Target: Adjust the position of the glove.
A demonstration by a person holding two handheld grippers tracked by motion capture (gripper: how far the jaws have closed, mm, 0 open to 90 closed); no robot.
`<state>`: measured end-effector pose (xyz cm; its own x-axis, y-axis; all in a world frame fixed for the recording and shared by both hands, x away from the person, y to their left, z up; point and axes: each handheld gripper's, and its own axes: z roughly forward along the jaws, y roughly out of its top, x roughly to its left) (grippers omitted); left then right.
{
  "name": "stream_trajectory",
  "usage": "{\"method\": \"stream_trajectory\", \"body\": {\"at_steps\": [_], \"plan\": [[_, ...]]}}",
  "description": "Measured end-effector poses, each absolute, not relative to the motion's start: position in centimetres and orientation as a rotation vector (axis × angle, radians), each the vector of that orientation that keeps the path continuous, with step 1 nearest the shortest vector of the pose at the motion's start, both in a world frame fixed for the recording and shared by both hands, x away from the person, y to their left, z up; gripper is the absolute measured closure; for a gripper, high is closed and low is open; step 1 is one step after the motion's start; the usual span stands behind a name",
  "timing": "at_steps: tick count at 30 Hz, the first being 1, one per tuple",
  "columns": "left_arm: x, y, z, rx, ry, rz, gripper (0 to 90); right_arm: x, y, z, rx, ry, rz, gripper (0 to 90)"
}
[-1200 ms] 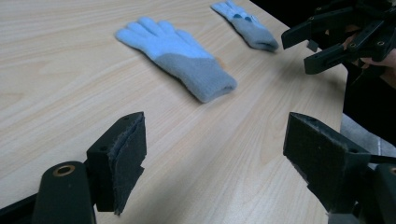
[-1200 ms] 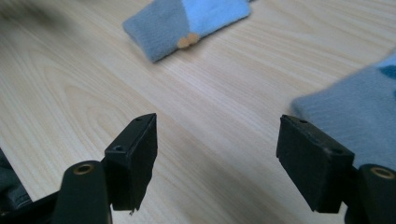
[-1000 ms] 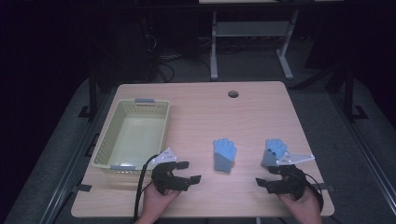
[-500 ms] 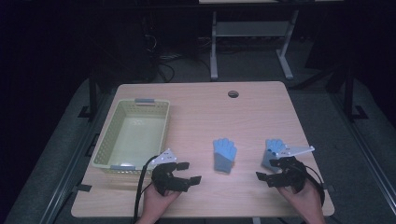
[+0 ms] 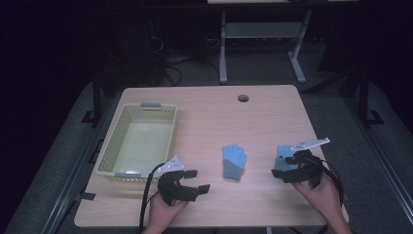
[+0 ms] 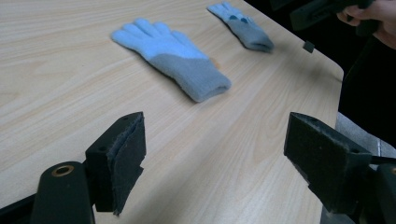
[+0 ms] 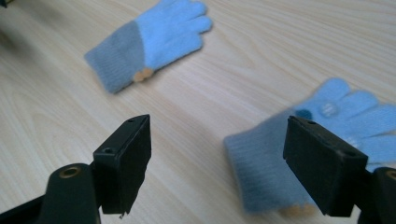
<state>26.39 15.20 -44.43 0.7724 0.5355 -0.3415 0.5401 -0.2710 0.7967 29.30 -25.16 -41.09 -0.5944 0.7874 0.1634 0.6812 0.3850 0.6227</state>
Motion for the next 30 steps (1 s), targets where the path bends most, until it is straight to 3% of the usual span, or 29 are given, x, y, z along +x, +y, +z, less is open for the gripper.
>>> {"method": "stream_trajectory", "body": {"at_steps": [14,30], "plan": [[26.5,15.0,-44.5,1.926,0.808,-0.009,20.5,32.4,-25.4,-40.1,1.328,2.475,0.914,24.9],[26.3,14.7,-44.4,1.923,0.805,-0.014,20.8,34.6,-27.3,-42.0,1.497,2.507,0.760,42.9]]}}
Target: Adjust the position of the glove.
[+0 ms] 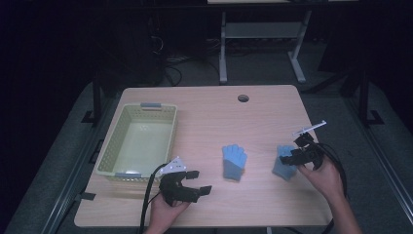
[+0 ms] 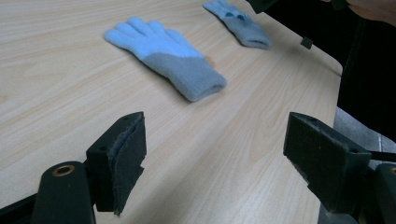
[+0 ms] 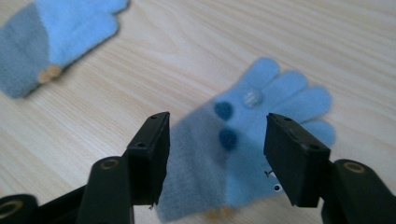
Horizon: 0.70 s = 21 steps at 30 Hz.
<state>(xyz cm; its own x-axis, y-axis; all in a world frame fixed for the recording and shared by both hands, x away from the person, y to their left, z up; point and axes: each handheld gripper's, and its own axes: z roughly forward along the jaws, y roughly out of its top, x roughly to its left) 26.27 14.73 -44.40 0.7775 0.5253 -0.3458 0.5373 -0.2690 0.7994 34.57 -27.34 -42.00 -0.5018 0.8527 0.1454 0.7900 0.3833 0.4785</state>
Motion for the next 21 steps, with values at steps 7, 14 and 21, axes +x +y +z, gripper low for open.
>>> {"method": "stream_trajectory", "body": {"at_steps": [7,14,21], "plan": [[26.3,14.9,-44.3,1.920,0.806,-0.007,20.9,34.9,-27.0,-43.0,1.513,2.537,0.669,52.9],[26.3,14.8,-44.4,1.922,0.806,-0.006,20.9,34.8,-26.5,-44.2,1.486,2.563,0.552,61.3],[26.2,14.8,-44.4,1.916,0.804,-0.029,20.9,34.6,-26.0,-44.4,1.429,2.554,0.524,67.7]]}}
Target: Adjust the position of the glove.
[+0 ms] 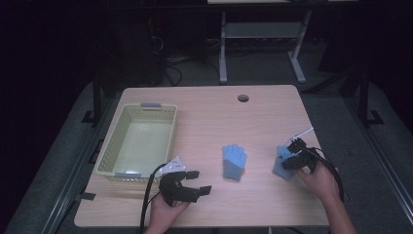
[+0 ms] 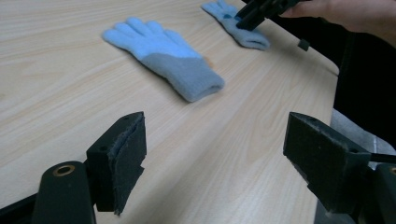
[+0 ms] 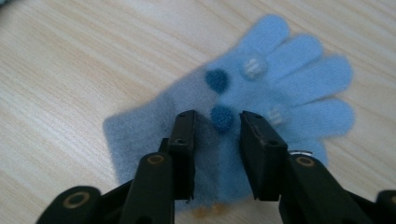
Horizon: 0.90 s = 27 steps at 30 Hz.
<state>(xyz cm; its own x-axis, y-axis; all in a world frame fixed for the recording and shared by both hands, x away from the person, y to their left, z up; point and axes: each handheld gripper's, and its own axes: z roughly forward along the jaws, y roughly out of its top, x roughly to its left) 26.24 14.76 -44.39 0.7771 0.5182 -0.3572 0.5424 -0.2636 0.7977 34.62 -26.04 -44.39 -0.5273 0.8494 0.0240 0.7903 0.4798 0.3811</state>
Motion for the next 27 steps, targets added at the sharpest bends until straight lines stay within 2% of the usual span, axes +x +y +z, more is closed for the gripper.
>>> {"method": "stream_trajectory", "body": {"at_steps": [9,27], "plan": [[26.29,14.80,-44.33,1.919,0.805,-0.021,21.0,34.66,-25.82,-44.39,1.426,2.571,0.531,79.3],[26.32,14.93,-44.45,1.912,0.814,-0.023,21.0,34.49,-26.45,-43.94,1.451,2.578,0.594,84.5]]}}
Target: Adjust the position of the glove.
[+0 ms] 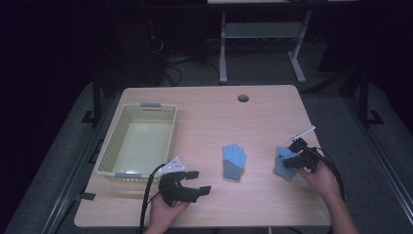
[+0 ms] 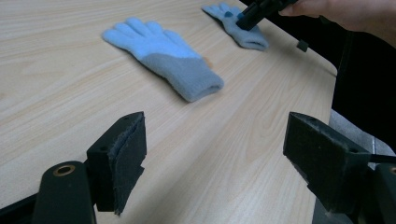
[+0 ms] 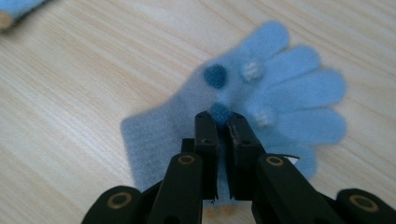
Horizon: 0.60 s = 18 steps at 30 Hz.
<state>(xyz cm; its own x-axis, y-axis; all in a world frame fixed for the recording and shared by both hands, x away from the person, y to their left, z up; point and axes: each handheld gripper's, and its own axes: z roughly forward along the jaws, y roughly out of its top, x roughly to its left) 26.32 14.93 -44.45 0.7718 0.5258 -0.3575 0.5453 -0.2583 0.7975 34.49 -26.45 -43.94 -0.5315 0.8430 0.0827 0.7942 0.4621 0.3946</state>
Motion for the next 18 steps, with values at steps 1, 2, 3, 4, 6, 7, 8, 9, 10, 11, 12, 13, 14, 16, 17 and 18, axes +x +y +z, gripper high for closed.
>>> {"method": "stream_trajectory", "body": {"at_steps": [1,2,3,4,6,7,8,9,10,11,12,13,14,16,17,18], "plan": [[26.3,14.9,-44.5,1.910,0.821,-0.027,21.0,34.3,-26.5,-43.7,1.438,2.572,0.620,84.7],[26.3,14.9,-44.5,1.912,0.823,-0.030,21.0,34.2,-26.6,-43.5,1.429,2.571,0.627,84.7],[26.3,14.9,-44.5,1.914,0.819,-0.029,21.0,34.2,-26.6,-43.4,1.429,2.572,0.628,84.8],[26.3,14.9,-44.5,1.914,0.819,-0.029,21.0,34.1,-26.5,-43.2,1.426,2.570,0.619,84.8],[26.3,14.9,-44.6,1.915,0.819,-0.030,21.0,34.0,-26.5,-42.8,1.403,2.569,0.623,84.9],[26.3,14.9,-44.5,1.913,0.818,-0.030,21.0,34.0,-26.5,-42.6,1.396,2.572,0.623,84.9],[26.3,14.9,-44.5,1.913,0.818,-0.030,21.0,33.9,-26.4,-42.4,1.394,2.572,0.625,84.9],[26.3,14.9,-44.4,1.919,0.815,-0.026,21.0,33.8,-26.3,-42.1,1.378,2.575,0.623,84.9],[26.3,14.9,-44.4,1.919,0.815,-0.026,21.0,33.8,-26.3,-42.1,1.378,2.575,0.623,84.9],[26.3,14.9,-44.4,1.920,0.814,-0.026,21.0,33.7,-26.1,-41.5,1.362,2.570,0.624,84.9],[26.3,14.9,-44.4,1.920,0.814,-0.026,21.0,33.7,-26.1,-41.5,1.362,2.570,0.624,84.9],[26.3,14.9,-44.5,1.920,0.820,-0.029,21.0,33.7,-25.9,-41.0,1.336,2.568,0.632,84.9],[26.3,14.9,-44.5,1.920,0.820,-0.029,21.0,33.7,-25.9,-41.0,1.336,2.568,0.632,84.9],[26.3,15.0,-44.5,1.918,0.825,-0.033,21.0,33.7,-25.7,-40.4,1.328,2.561,0.643,84.9],[26.2,15.0,-44.4,1.917,0.822,-0.031,21.0,33.7,-25.3,-40.0,1.306,2.566,0.650,84.9],[26.2,15.0,-44.4,1.917,0.822,-0.031,21.0,33.7,-25.1,-39.8,1.295,2.565,0.655,85.0]]}}
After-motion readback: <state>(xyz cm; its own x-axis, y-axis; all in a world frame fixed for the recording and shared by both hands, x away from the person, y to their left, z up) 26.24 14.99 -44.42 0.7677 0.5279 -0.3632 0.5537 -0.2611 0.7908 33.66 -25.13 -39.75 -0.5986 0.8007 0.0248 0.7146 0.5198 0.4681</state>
